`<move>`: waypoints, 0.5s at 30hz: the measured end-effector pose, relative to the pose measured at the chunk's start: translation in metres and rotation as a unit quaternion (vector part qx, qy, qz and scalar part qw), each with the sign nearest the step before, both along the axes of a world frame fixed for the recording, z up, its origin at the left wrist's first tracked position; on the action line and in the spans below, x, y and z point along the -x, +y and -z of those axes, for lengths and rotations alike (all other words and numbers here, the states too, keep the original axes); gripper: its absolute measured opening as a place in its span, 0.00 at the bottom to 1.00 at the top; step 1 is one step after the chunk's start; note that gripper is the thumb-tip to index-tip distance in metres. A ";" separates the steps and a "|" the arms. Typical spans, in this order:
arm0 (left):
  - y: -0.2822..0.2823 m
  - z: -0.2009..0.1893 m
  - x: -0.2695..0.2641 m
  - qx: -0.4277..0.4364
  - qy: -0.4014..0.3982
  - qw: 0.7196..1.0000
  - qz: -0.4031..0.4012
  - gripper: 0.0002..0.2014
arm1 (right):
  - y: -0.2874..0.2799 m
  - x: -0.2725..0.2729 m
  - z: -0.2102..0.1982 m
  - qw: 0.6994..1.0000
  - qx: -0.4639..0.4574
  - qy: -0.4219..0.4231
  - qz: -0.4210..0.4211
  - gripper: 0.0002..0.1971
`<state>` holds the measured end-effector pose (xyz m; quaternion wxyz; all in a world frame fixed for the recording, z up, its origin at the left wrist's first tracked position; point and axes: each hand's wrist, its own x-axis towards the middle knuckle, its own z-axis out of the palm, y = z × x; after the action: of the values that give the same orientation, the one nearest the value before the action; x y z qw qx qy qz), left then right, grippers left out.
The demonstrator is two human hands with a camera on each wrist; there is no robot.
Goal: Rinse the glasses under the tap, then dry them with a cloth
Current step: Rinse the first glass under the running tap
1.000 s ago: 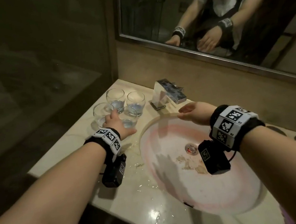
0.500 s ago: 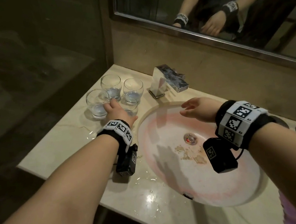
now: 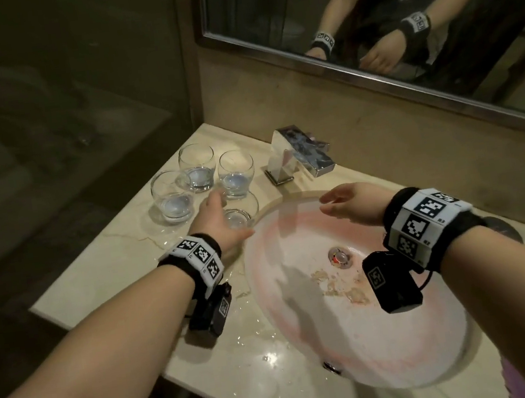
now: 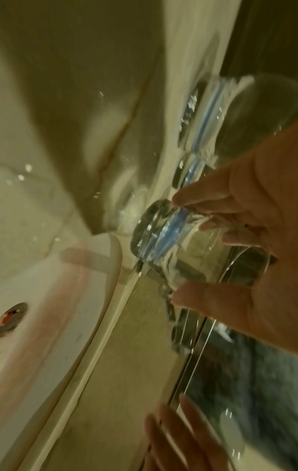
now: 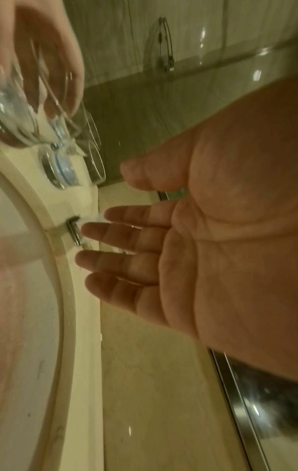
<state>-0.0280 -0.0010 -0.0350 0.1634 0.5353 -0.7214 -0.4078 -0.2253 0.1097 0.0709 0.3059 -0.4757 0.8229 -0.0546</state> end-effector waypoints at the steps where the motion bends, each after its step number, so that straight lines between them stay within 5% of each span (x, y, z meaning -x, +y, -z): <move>1: 0.002 -0.002 0.002 0.018 -0.009 0.999 0.031 0.47 | 0.002 0.006 -0.001 1.000 -0.004 -0.001 0.002 0.19; 8: 0.022 -0.016 0.038 0.058 -0.006 0.991 0.123 0.47 | 0.025 0.063 -0.020 0.998 -0.032 0.050 0.003 0.16; 15: 0.037 0.002 0.071 0.024 -0.015 0.996 0.083 0.50 | 0.006 0.114 -0.013 0.997 -0.033 0.064 -0.019 0.19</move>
<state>-0.0988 0.0358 -0.0366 0.1309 0.4759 -0.7750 -0.3947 -0.3394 0.1160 0.0841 0.2692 -0.4838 0.8327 0.0088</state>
